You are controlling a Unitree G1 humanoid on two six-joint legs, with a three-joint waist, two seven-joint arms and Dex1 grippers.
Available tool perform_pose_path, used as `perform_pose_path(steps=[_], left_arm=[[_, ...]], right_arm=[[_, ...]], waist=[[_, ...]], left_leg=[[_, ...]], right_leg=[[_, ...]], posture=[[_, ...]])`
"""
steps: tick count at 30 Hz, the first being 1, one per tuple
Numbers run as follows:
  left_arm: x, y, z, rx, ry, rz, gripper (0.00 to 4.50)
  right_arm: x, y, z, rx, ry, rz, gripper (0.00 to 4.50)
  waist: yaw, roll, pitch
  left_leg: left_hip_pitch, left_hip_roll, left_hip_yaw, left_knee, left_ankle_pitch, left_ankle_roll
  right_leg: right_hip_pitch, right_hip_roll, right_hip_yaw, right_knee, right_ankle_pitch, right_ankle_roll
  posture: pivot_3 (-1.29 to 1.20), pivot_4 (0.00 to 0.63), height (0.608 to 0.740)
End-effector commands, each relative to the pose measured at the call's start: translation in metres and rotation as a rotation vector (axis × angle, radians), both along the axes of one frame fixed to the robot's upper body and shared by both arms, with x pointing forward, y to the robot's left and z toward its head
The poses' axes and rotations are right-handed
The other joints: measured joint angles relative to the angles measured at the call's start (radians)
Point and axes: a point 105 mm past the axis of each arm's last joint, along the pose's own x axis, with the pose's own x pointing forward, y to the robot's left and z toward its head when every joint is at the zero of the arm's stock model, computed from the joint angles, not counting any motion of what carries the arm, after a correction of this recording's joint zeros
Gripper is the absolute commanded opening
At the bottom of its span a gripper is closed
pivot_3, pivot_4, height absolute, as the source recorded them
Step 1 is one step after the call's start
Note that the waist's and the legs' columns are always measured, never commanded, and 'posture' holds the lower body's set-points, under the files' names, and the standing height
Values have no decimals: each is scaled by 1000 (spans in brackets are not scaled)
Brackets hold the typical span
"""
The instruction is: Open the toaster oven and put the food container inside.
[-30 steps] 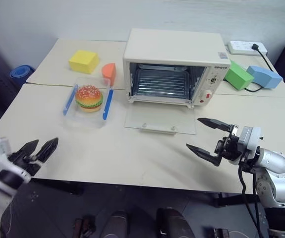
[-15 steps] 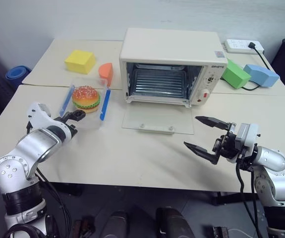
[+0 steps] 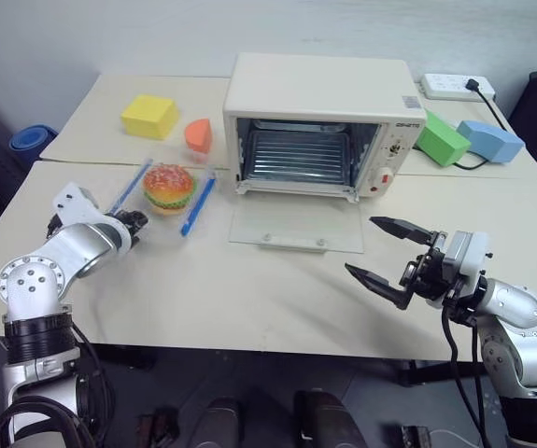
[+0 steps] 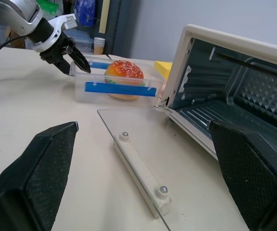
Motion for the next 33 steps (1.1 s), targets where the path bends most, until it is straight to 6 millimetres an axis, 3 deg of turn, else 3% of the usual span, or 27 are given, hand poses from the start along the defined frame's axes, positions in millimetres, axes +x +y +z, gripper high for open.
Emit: perform_pose_path(steps=[1,6,13,17,23,33], left_arm=[[2,19,11,33,-26,39,1499],[3,35,32,115,-57,25,215],[-2,26,64,304,-64,-263,166],[-2,7,78,340,-76,-419,166],[17,-47,96,327,-105,-622,166],[54,-127,87,277,-103,-742,166]], right_arm=[[-2,-1,10,-2,-48,-3,4500],[-2,-4,7,-5,-44,-13,4500],[-4,-9,2,-9,-28,-29,4500],[-6,-16,-1,-14,-17,-61,4500],[-11,-27,-9,-20,11,-116,4500],[-23,-28,-13,13,24,-173,4500]], waist=[[0,0,0],[-2,0,0],[-2,-1,0],[5,-1,1],[10,-2,1],[-5,-2,1]], left_leg=[[0,0,0,0,0,0],[-1,0,0,0,0,0],[-2,-1,-1,-1,0,0],[-2,-1,-2,-1,0,0],[-3,-2,-2,0,0,1],[-3,-1,0,-1,1,1]], right_leg=[[0,0,0,0,0,0],[0,0,0,0,0,0],[-1,-1,-1,-1,0,0],[-1,-1,-1,0,0,0],[-1,-2,-1,0,0,0],[-2,-1,0,0,0,1]], posture=[[0,150,740],[0,150,740],[0,150,740],[0,150,740],[0,150,740],[0,150,740]])
